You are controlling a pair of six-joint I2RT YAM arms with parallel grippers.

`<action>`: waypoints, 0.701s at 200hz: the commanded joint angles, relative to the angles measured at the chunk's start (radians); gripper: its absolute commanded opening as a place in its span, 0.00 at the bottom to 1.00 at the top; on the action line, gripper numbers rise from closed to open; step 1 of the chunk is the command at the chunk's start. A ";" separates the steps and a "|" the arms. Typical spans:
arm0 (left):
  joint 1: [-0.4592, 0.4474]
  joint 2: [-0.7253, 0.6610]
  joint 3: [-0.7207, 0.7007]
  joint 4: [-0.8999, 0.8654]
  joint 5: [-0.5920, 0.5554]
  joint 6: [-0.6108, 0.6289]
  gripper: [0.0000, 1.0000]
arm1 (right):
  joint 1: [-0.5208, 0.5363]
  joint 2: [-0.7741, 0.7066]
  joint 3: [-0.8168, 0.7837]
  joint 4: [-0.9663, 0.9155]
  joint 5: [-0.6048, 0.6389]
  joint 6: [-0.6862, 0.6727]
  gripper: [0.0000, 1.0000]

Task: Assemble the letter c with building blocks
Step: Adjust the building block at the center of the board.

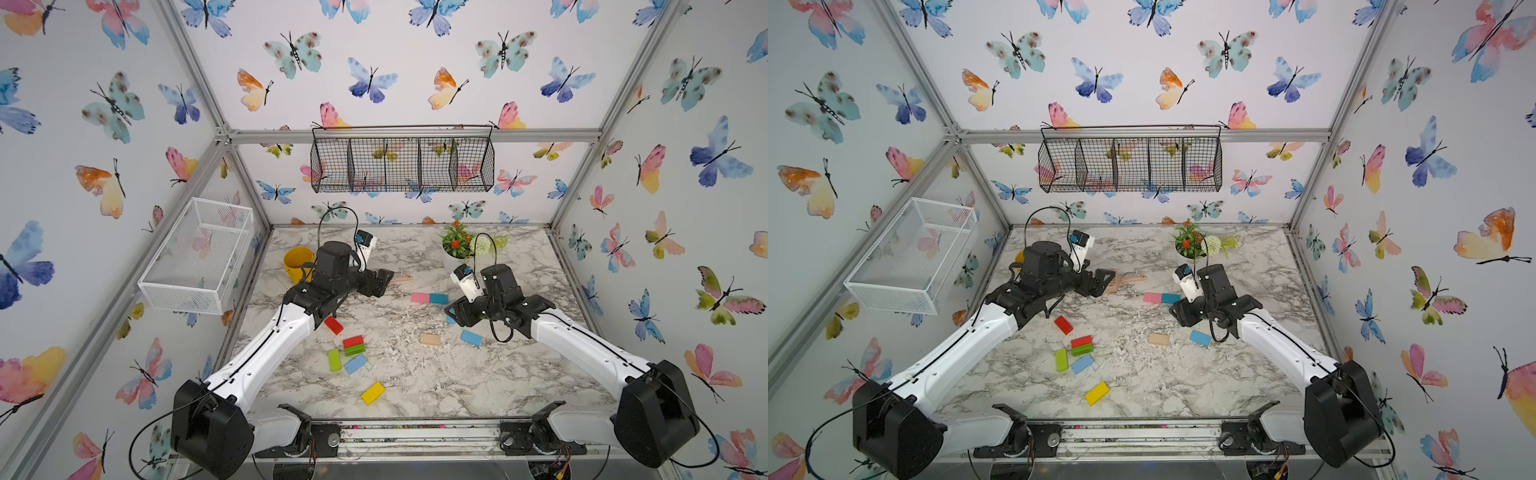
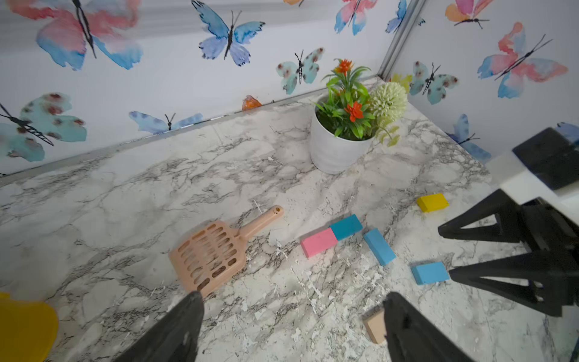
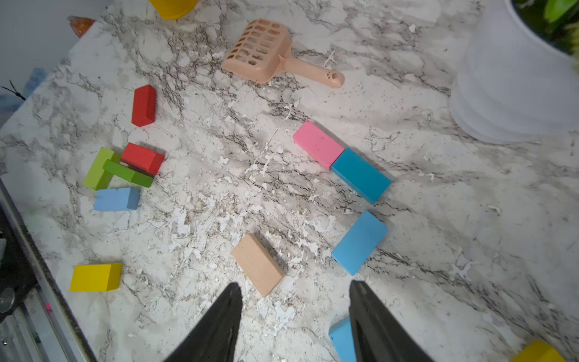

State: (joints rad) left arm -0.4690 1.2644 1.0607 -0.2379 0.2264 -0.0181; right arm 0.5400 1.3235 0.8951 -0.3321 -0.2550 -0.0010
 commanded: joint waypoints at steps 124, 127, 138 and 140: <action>-0.072 -0.039 -0.071 0.009 -0.025 0.048 0.93 | 0.107 0.211 0.058 -0.118 -0.039 -0.502 0.55; -0.072 -0.039 -0.070 0.009 -0.018 0.044 0.93 | 0.109 0.219 0.063 -0.122 -0.034 -0.509 0.55; -0.073 -0.040 -0.067 0.009 -0.005 0.032 0.93 | 0.118 0.244 0.080 -0.145 -0.020 -0.533 0.55; -0.073 -0.041 -0.067 0.009 -0.004 0.030 0.93 | 0.119 0.248 0.083 -0.150 -0.018 -0.538 0.55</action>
State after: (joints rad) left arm -0.5381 1.2186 0.9695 -0.2340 0.1387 0.0273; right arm 0.6399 1.5269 0.9337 -0.3904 -0.2863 -0.4526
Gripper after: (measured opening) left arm 0.926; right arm 0.551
